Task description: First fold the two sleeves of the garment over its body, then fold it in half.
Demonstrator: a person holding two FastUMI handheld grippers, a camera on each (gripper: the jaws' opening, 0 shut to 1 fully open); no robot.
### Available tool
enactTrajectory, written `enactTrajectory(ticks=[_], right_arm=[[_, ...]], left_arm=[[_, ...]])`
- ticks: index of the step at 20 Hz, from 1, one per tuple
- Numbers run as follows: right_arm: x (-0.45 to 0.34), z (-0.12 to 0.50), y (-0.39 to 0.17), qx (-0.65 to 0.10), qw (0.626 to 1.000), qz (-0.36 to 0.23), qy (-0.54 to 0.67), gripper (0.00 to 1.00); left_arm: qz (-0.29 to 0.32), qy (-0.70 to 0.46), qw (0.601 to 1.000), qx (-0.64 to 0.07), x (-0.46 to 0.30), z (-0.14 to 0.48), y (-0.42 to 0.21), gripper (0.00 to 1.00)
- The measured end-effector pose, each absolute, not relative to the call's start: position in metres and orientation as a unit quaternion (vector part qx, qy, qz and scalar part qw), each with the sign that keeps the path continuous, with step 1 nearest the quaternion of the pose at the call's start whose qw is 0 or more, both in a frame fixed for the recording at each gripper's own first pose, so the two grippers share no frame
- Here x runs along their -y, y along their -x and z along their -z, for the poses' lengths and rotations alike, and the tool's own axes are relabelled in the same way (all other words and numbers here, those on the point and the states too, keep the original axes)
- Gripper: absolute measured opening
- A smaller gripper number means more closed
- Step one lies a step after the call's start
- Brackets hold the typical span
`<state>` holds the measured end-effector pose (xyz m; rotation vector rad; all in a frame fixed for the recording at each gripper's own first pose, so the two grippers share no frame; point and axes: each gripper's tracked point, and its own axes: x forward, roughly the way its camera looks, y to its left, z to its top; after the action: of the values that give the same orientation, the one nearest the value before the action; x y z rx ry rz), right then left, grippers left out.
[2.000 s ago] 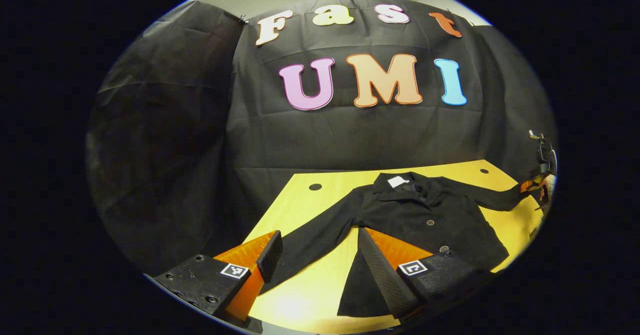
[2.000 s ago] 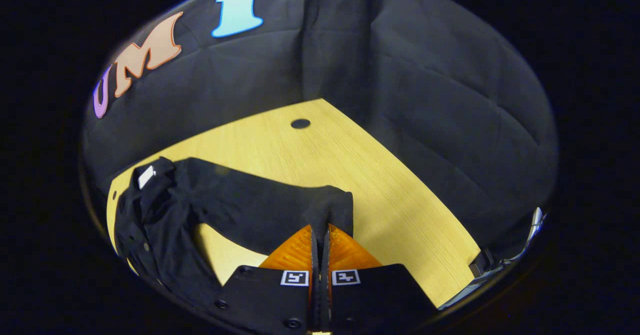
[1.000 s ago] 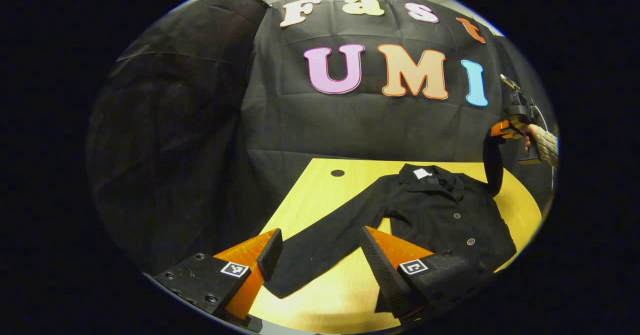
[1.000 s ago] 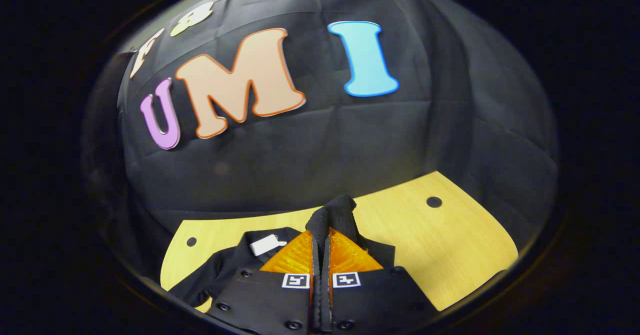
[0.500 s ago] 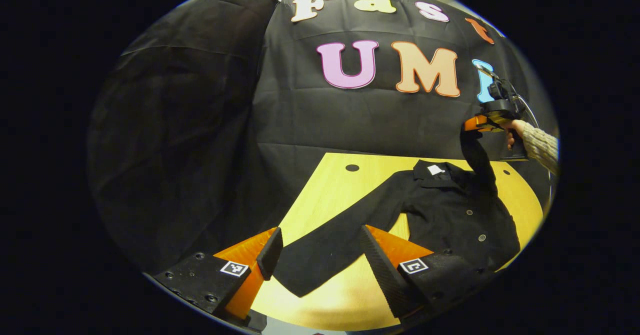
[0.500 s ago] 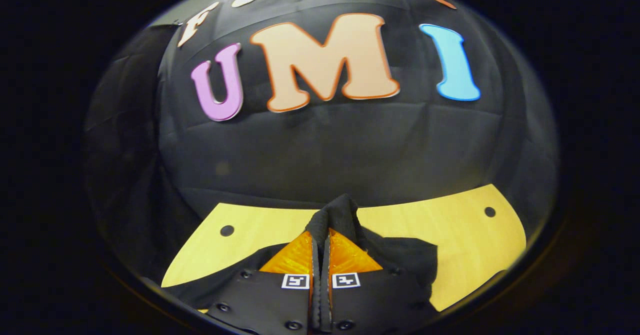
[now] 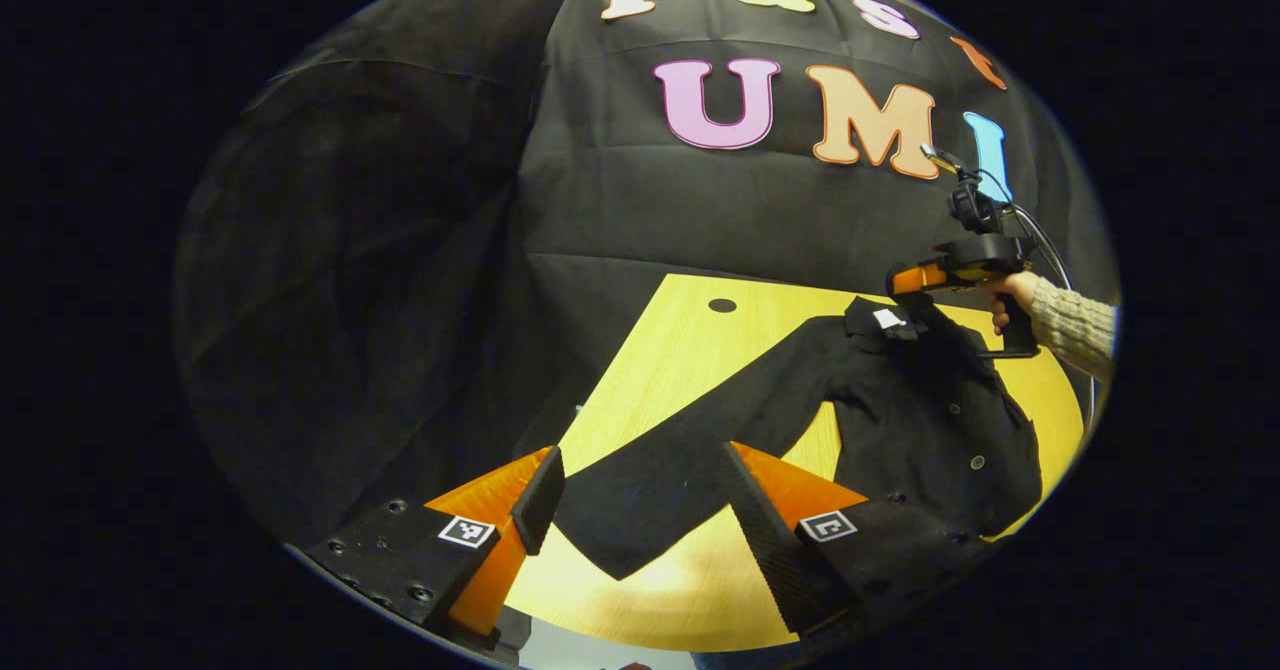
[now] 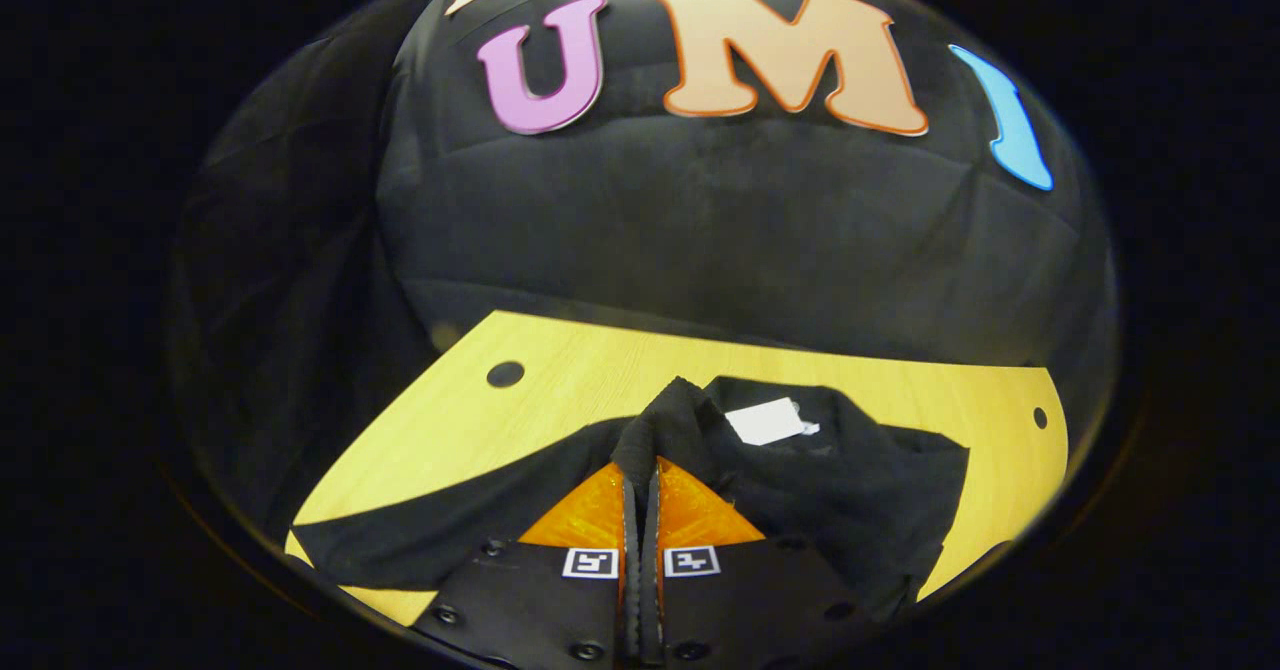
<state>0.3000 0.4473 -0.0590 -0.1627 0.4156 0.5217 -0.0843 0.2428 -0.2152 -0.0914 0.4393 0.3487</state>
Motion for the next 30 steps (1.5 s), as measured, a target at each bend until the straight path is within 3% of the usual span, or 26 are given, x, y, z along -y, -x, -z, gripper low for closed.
enactTrajectory(ticks=[7, 11, 16, 19, 21, 23, 30], right_arm=[[-0.462, 0.107, -0.300, -0.245, 0.928, -0.265, 0.086, 0.02], [-0.466, 0.108, -0.298, -0.256, 0.923, -0.281, 0.066, 0.15], [-0.475, 0.111, -0.297, -0.257, 0.914, -0.309, 0.059, 0.86], [-0.473, 0.110, -0.289, -0.261, 0.912, -0.311, 0.053, 0.99], [-0.470, 0.102, -0.283, -0.257, 0.912, -0.318, 0.041, 0.94], [-0.459, 0.088, -0.280, -0.243, 0.916, -0.317, 0.034, 0.99], [-0.353, 0.012, -0.267, -0.159, 0.951, -0.265, 0.019, 0.98]], left_arm=[[-0.188, 0.059, 0.948, -0.249, -0.251, 0.244, 0.091, 0.95], [-0.199, 0.086, 0.938, -0.272, -0.253, 0.266, 0.094, 0.95], [-0.210, 0.097, 0.929, -0.290, -0.257, 0.280, 0.098, 0.95], [-0.212, 0.098, 0.927, -0.295, -0.259, 0.283, 0.097, 0.95], [-0.211, 0.097, 0.924, -0.303, -0.261, 0.290, 0.098, 0.95], [-0.209, 0.093, 0.925, -0.304, -0.260, 0.291, 0.098, 0.95], [-0.208, 0.074, 0.921, -0.321, -0.263, 0.307, 0.102, 0.95]])
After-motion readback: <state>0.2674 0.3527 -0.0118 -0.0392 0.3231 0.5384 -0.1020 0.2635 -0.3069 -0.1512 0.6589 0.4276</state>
